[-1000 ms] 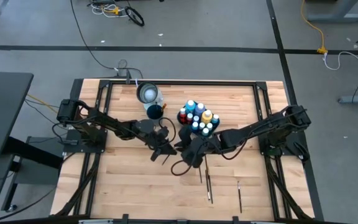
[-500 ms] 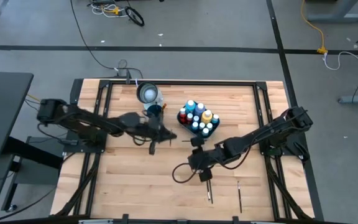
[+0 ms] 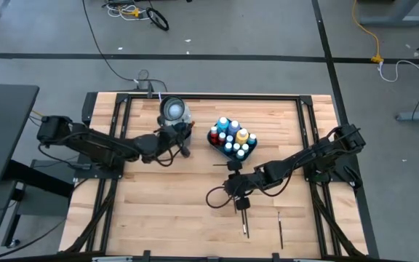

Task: Pick & Place Paint Supplies
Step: Put the silver paint brush into the blue cup, then put the gold paint brush into the blue cup

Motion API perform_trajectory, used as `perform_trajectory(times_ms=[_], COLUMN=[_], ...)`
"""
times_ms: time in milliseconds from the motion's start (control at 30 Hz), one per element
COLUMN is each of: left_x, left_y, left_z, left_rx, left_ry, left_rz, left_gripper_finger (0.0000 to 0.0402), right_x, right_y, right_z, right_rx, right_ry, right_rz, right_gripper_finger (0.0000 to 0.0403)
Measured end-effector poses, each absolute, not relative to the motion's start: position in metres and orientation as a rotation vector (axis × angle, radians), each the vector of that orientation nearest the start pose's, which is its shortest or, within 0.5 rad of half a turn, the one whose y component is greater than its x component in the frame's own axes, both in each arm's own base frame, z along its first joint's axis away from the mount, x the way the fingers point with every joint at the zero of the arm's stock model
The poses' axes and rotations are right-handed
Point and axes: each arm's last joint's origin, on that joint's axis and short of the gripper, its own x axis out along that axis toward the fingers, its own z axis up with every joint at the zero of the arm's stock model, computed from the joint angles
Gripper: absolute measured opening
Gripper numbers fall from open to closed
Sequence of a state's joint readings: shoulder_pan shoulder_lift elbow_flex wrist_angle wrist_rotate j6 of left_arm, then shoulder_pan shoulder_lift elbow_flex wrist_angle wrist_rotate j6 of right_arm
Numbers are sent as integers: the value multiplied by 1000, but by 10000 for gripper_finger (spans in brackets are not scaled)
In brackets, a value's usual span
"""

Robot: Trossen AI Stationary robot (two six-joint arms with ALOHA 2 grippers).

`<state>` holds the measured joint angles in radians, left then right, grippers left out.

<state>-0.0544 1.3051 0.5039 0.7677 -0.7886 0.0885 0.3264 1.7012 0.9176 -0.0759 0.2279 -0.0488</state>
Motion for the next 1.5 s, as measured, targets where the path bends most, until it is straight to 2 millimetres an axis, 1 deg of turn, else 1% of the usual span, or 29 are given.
perform_trajectory(times_ms=[67,133,267,433,600,700,833,900,1000,1167,1267,1400,1500], left_x=[254,253,252,255,255,255,256,256,257,264,271,278,282], left_y=[10,15,24,28,28,28,28,28,24,11,-1,-14,-21], left_z=[211,199,185,172,171,171,171,172,178,193,201,206,206], left_rx=[86,105,101,50,67,87,88,82,53,140,185,193,148], left_ry=[83,127,147,162,173,183,182,169,104,49,31,3,-12], left_rz=[765,838,924,942,941,940,939,938,926,796,678,424,201], left_gripper_finger=[19,19,21,49,69,73,72,72,73,73,73,73,75], right_x=[319,320,323,324,325,328,330,329,328,324,319,308,297], right_y=[100,100,101,101,101,100,97,97,98,98,97,94,90], right_z=[163,165,168,169,170,173,174,174,173,168,164,168,174], right_rx=[-275,-278,-317,-349,-315,-316,-262,-247,-233,-212,-163,-94,-69], right_ry=[811,792,748,729,713,677,659,661,676,734,802,880,947], right_rz=[110,113,134,145,115,74,12,-1,-4,-27,-37,-70,-121], right_gripper_finger=[87,87,87,87,87,87,87,88,100,131,145,149,145])
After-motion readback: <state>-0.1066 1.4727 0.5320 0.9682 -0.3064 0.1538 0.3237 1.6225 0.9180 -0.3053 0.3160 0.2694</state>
